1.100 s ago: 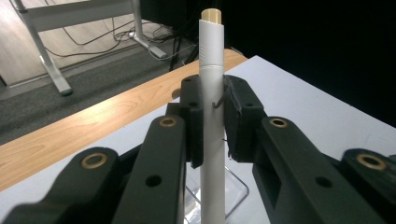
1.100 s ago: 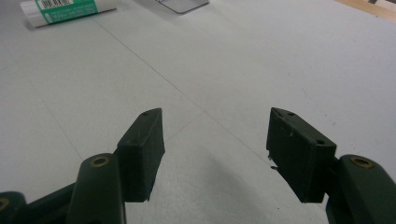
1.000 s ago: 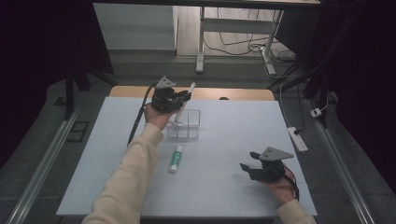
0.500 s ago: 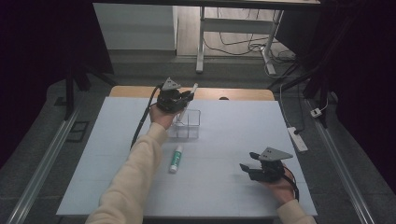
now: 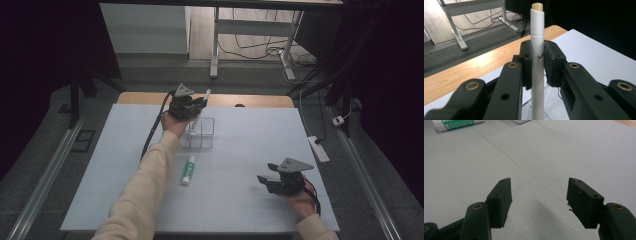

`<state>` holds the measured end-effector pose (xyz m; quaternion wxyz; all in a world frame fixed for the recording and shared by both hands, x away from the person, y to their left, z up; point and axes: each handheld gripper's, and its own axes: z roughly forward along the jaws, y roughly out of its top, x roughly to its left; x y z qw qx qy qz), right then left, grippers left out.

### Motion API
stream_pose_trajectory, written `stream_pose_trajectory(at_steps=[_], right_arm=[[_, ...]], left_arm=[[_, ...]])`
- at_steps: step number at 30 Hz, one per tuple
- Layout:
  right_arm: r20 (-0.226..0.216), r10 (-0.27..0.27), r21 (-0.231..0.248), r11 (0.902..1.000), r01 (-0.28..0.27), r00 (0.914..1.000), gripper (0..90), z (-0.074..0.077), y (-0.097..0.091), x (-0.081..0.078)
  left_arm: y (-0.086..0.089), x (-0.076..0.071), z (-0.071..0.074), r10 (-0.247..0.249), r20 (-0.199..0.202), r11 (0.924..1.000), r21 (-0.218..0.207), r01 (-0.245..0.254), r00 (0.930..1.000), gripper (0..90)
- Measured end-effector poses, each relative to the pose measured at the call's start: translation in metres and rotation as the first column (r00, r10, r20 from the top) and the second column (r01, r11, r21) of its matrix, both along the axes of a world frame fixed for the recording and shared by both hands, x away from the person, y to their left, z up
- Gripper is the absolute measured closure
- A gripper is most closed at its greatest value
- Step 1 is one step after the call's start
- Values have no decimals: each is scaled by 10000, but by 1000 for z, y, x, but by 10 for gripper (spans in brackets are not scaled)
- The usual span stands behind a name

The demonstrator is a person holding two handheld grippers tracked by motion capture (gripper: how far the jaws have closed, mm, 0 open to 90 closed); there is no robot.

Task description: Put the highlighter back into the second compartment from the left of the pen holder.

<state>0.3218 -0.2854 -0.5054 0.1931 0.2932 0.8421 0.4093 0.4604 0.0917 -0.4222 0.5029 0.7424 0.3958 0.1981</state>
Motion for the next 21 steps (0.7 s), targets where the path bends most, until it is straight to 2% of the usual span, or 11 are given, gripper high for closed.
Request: stream_pose_trajectory(at_steps=[3, 8, 12, 15, 21], right_arm=[[28, -29, -6, 10000, 30, 10000, 366, 0, 0, 0], [-2, 38, 13, 10000, -38, 10000, 366, 0, 0, 0], [38, 28, -12, 10000, -28, 10000, 366, 0, 1, 0], [40, 24, -10, 10000, -24, 10000, 366, 0, 1, 0], [38, 3, 36, 10000, -4, 10000, 366, 0, 1, 0]], left_arm=[[1, -3, 2, 84, 90, 9997, 235, -86, 9999, 620], [2, -8, 7, -75, 101, 9996, 284, 72, 9999, 555], [3, -13, 11, -148, 25, 9990, 433, 147, 9999, 525], [3, -17, 13, -180, -125, 9992, 365, 185, 9998, 523], [6, -25, 14, -385, -206, 9974, 608, 397, 9990, 523]])
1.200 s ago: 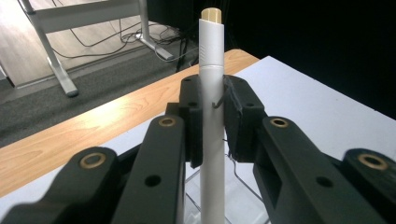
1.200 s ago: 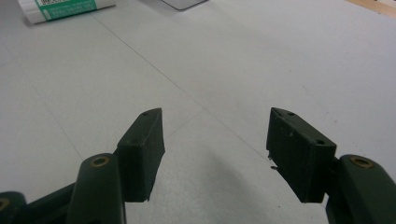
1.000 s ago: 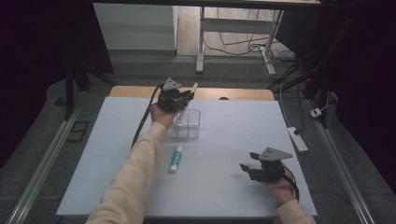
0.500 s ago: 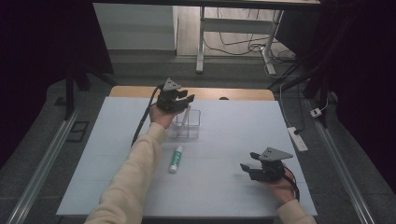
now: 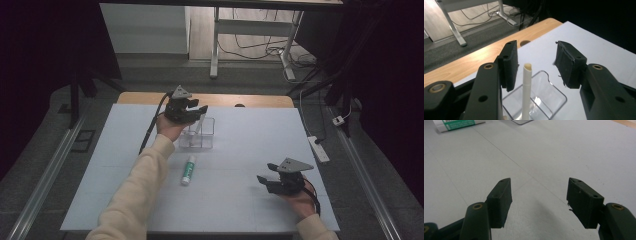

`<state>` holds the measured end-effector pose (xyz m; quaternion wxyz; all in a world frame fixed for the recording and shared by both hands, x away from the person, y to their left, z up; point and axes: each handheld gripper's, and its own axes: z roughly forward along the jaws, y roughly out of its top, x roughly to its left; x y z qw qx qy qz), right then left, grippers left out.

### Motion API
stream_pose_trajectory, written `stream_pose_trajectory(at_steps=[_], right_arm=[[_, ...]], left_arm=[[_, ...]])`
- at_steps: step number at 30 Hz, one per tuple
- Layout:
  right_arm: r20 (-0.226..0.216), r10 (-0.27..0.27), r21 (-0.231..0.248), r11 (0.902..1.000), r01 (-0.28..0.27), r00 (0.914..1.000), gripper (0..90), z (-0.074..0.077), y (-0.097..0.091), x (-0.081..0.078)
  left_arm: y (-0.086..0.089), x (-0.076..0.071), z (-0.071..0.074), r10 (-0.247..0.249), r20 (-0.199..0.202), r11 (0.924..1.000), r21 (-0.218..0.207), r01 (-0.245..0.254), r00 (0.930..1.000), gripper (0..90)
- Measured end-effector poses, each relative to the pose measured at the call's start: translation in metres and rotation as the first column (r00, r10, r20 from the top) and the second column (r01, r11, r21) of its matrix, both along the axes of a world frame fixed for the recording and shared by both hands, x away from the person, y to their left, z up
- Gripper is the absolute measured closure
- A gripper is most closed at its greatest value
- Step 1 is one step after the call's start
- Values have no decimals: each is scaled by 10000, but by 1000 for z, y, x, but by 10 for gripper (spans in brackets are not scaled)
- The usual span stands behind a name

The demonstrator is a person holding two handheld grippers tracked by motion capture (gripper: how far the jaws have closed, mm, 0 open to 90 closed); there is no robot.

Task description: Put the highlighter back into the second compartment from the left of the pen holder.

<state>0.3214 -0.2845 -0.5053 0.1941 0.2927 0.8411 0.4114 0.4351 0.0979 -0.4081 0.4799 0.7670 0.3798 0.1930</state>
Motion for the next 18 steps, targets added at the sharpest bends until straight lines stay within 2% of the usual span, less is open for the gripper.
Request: stream_pose_trajectory(at_steps=[5, 12, 18], right_arm=[[-3, 8, 7, 10000, -8, 10000, 366, 0, 0, 0], [24, -9, -20, 10000, 9, 10000, 366, 0, 1, 0], [4, 26, -28, 10000, -26, 10000, 366, 0, 1, -1]], left_arm=[[4, -9, 0, -136, 26, 9999, 52, 136, 9999, 522], [12, -22, -3, -293, -334, 9995, -151, 288, 9990, 522], [18, -32, -6, -421, -405, 9989, -202, 413, 9983, 525]])
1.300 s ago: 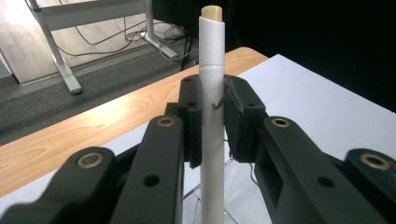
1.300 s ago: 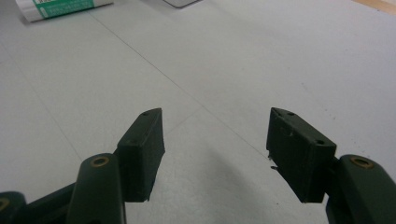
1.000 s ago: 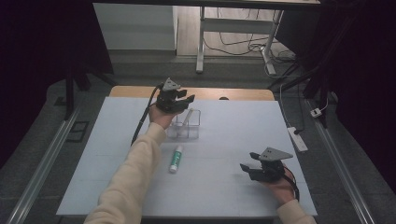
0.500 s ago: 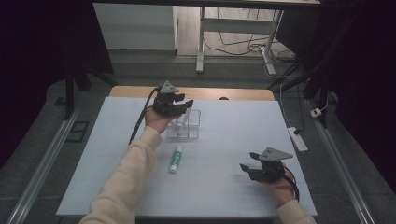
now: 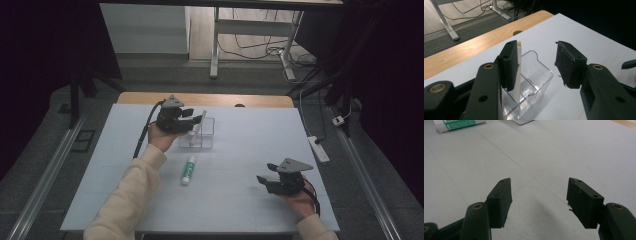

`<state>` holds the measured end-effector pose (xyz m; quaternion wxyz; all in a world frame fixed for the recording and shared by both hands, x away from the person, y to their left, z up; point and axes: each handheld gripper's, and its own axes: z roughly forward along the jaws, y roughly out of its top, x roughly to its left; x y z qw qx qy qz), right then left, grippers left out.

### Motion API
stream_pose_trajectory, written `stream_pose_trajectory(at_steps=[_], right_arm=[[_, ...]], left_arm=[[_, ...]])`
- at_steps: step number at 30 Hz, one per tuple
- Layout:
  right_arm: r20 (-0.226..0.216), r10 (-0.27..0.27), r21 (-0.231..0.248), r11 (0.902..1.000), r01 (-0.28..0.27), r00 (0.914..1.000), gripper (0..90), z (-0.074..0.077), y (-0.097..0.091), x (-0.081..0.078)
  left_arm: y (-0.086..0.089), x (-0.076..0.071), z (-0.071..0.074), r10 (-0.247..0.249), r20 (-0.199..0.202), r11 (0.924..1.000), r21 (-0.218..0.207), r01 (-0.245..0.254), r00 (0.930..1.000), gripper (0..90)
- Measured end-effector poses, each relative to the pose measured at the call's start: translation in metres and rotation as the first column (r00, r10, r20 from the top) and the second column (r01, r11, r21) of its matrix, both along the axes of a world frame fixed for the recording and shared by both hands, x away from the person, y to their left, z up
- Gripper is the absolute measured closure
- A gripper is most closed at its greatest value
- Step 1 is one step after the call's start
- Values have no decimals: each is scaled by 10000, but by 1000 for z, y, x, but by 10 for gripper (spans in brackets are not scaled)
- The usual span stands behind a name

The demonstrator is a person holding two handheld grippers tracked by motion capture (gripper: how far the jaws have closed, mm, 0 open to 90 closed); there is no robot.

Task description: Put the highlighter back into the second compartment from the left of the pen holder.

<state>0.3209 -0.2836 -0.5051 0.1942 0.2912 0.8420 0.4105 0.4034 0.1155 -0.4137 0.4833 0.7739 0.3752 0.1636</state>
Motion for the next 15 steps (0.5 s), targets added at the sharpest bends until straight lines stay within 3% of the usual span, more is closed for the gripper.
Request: stream_pose_trajectory(at_steps=[15], right_arm=[[24, -45, 1, 10000, 45, 10000, 366, 0, 0, 0]], left_arm=[[9, -24, -9, -416, -265, 9988, 255, 423, 9988, 523]])
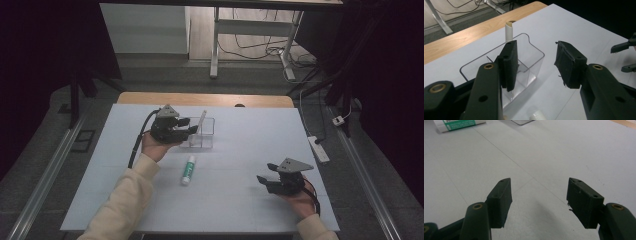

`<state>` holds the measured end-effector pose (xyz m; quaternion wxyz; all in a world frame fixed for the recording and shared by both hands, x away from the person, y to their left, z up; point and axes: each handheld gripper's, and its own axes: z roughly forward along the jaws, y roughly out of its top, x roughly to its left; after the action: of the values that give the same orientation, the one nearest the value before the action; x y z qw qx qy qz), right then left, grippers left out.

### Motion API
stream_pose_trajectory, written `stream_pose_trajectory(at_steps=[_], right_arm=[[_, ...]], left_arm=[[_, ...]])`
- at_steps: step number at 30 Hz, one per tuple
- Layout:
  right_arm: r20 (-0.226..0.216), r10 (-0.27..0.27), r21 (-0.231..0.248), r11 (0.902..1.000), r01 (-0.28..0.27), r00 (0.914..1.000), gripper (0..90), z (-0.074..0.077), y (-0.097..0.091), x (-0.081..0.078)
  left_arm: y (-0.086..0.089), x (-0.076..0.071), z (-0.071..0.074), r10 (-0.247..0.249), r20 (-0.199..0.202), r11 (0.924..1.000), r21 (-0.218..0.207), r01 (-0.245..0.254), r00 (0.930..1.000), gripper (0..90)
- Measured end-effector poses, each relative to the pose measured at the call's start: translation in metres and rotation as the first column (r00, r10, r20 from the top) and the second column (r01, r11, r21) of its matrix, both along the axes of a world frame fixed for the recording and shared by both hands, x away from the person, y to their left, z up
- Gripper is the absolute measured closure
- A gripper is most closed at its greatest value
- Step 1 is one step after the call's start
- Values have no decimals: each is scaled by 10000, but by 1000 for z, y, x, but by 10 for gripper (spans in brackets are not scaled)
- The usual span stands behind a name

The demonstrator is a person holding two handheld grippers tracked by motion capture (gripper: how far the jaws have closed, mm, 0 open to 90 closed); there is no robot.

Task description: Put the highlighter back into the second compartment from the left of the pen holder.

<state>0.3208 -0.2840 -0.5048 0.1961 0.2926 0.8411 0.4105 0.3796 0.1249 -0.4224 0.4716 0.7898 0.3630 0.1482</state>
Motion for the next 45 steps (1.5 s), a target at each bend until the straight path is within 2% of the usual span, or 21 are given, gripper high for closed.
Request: stream_pose_trajectory(at_steps=[14, 21, 28, 45], right_arm=[[-12, 20, -23, 10000, -20, 10000, 366, 0, 0, 0], [-21, 64, 9, 10000, -64, 10000, 366, 0, 0, 0], [-32, 75, 3, 10000, -75, 10000, 366, -1, 0, 0], [-82, 84, -45, 10000, -85, 9999, 366, -1, 1, 1]], left_arm=[[-1, -15, -3, -286, -492, 9989, 367, 305, 9984, 459], [-3, -21, -5, -197, -633, 9980, 580, 234, 9978, 416], [-9, -27, -12, -268, -807, 9948, 957, 345, 9964, 389], [-12, -29, -34, -107, -1451, 9927, 1175, 280, 9894, 353]])
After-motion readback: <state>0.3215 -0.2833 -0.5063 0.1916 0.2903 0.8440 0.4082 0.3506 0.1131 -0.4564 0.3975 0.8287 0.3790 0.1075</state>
